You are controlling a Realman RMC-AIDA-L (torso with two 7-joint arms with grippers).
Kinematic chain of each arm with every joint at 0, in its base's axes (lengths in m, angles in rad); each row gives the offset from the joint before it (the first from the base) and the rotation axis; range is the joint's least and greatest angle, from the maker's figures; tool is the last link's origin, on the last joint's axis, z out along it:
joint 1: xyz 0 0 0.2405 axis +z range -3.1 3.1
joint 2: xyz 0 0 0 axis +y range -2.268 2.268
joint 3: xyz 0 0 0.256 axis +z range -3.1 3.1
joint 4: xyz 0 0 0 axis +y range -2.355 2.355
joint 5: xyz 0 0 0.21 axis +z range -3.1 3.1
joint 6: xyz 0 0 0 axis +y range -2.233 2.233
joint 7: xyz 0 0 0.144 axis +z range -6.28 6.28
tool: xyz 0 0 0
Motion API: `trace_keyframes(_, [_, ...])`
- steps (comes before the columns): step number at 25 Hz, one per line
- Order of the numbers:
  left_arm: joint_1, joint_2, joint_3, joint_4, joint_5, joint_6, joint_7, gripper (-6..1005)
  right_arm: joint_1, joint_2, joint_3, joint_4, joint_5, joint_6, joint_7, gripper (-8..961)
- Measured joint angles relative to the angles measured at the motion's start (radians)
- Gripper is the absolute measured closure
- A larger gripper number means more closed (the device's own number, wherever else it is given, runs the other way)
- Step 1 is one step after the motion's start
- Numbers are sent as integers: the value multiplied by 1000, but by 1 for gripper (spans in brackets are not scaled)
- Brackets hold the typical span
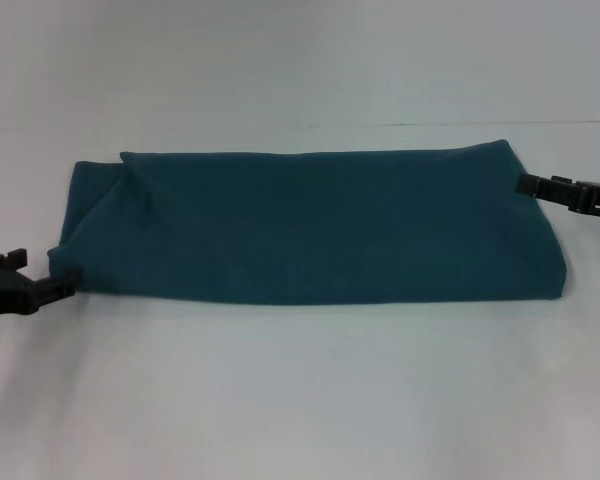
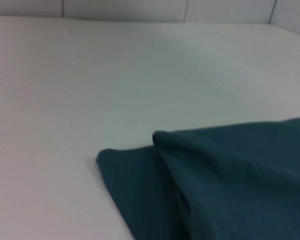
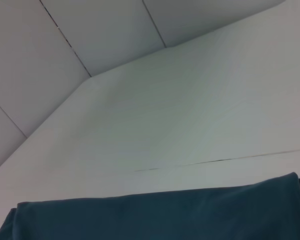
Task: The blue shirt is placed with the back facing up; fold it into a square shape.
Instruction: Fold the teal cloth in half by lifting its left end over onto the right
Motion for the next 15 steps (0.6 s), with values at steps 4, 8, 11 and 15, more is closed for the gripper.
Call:
trace_keyframes(4, [-8, 0, 8, -20, 8, 2, 21, 127, -1, 0, 4, 2, 0, -1, 0, 241])
trace_keyframes(8, [-19, 0, 15, -42, 15, -8, 48, 127, -2, 1, 0, 3, 0, -1, 0, 241])
trace_keyframes(11, [-25, 0, 15, -51, 16, -20, 59, 127, -1, 1, -1, 4, 0, -1, 1, 241])
trace_keyframes(15, [-28, 1, 24, -53, 16, -42, 59, 126, -4, 1, -1, 5, 0, -1, 3, 241])
